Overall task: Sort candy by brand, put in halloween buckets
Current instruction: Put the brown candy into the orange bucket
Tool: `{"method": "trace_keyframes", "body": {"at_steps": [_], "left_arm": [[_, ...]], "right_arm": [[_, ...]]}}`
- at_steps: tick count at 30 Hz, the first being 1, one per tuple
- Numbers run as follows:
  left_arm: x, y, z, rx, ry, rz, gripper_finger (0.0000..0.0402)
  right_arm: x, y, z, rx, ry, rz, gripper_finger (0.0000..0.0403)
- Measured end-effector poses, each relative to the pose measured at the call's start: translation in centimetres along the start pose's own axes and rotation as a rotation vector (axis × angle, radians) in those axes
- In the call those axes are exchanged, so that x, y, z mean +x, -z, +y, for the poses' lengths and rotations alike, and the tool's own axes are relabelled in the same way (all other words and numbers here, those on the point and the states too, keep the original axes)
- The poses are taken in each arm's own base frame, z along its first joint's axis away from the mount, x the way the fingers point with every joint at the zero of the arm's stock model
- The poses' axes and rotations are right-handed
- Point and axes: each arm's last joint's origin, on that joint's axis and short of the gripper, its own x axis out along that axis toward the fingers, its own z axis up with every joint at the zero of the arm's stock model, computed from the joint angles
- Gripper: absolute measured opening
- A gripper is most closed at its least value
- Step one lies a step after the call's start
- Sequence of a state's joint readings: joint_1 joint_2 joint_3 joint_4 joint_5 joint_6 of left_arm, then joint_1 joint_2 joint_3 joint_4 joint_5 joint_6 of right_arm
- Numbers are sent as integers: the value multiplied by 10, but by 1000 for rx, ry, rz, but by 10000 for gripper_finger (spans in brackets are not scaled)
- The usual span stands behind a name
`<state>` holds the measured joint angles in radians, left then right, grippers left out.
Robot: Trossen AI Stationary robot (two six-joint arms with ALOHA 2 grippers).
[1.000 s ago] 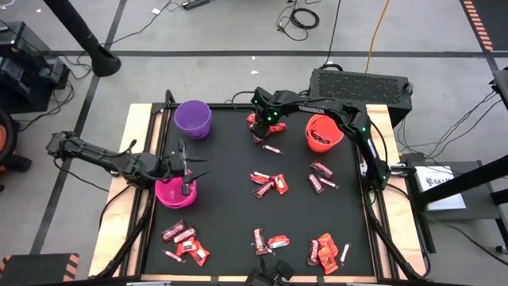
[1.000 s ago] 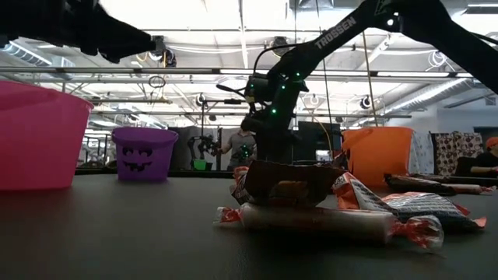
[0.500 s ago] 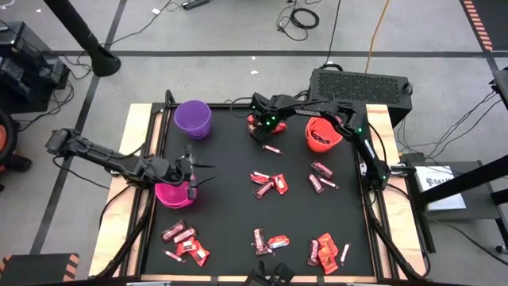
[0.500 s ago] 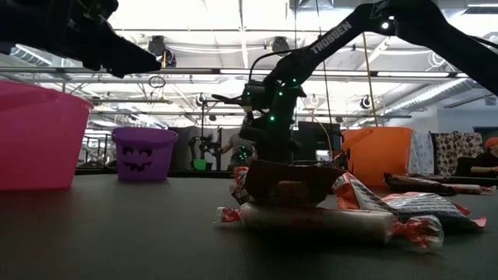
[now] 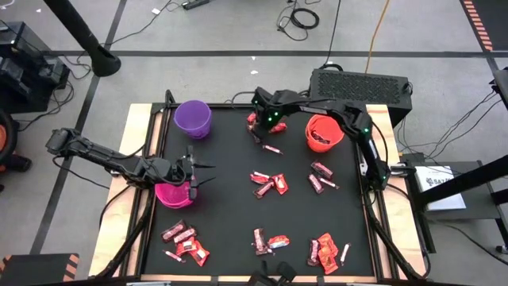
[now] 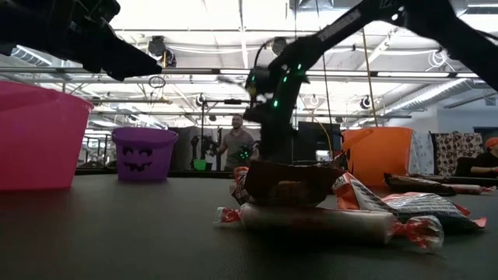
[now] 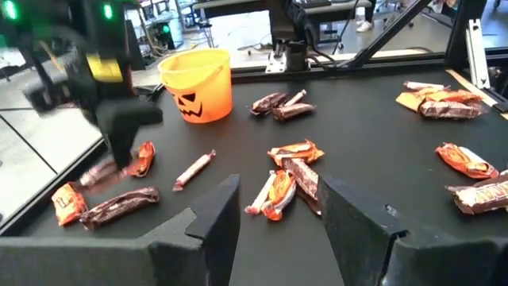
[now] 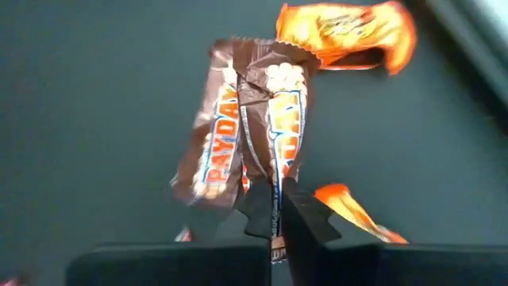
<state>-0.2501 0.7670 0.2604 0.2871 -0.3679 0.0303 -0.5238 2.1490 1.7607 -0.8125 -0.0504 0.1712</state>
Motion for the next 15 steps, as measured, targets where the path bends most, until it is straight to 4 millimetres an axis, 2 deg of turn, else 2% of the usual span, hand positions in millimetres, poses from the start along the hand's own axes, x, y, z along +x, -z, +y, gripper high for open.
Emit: {"method": "trace_keyframes", "body": {"at_steps": [6, 10, 15], "left_arm": [[0, 0, 0, 0, 2, 0, 176], [0, 0, -1, -4, 26, -2, 176], [0, -1, -2, -29, 48, -10, 176]], "right_arm": [[-69, 8, -1, 6, 4, -18, 7], [-120, 25, -1, 29, 47, -16, 2], [-171, 50, -1, 72, 106, -1, 3]]}}
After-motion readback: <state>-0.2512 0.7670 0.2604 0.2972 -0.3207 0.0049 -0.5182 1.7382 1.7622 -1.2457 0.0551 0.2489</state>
